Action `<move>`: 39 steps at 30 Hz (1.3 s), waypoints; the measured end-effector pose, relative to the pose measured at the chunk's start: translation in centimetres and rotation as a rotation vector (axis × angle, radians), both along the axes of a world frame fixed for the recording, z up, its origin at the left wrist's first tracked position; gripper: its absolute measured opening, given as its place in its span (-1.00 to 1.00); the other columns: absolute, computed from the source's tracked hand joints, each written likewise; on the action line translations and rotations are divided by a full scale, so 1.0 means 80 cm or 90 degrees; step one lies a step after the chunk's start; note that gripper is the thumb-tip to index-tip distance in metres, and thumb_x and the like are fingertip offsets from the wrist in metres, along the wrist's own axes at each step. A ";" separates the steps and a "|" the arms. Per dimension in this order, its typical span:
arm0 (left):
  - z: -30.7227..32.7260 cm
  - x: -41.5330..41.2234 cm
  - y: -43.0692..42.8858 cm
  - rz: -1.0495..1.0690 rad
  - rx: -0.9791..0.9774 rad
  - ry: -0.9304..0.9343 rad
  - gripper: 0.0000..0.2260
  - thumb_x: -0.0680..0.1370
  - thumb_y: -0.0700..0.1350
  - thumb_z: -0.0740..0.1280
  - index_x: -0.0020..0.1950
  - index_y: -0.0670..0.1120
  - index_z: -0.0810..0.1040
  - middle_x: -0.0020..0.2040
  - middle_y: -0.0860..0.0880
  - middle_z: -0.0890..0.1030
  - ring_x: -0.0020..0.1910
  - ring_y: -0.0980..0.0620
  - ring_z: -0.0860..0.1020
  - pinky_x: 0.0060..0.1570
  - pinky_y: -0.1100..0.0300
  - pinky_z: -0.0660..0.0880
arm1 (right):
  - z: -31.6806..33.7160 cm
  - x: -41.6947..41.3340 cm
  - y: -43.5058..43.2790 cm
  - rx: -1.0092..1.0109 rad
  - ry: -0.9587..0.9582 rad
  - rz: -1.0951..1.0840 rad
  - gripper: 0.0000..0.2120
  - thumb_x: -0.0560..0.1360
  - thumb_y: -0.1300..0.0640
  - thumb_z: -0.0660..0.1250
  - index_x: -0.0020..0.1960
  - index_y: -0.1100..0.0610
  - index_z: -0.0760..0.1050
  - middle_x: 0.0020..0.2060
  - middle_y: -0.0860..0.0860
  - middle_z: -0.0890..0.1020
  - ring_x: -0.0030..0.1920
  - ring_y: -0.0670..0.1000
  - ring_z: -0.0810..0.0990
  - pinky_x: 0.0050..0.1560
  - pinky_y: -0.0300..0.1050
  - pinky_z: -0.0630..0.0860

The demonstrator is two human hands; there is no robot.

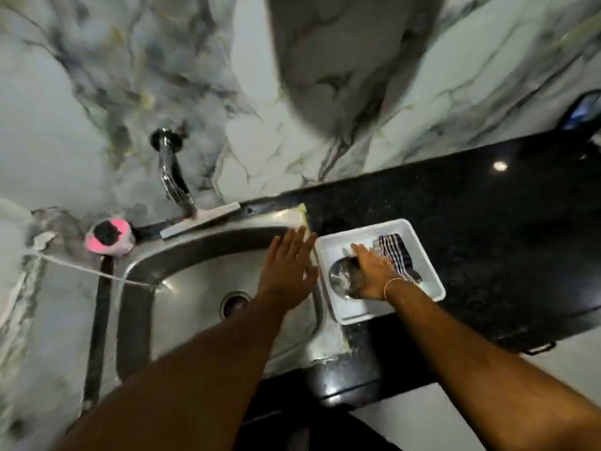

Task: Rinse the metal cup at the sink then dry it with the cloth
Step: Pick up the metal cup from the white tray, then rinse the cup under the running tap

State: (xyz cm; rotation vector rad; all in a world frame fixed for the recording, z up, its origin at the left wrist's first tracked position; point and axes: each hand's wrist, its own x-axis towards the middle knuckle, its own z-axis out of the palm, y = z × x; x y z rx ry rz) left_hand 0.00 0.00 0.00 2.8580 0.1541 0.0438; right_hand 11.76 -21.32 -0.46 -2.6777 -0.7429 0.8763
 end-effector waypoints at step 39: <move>0.166 0.042 0.380 0.346 -0.137 0.273 -0.58 0.56 0.29 0.46 0.21 0.00 0.74 0.14 -0.11 0.77 0.10 -0.15 0.70 0.20 0.00 0.63 | 0.004 -0.058 0.448 0.511 0.202 -0.151 0.18 0.07 0.16 0.82 0.54 0.08 0.25 0.41 0.11 0.55 0.39 0.08 0.60 0.40 -0.02 0.60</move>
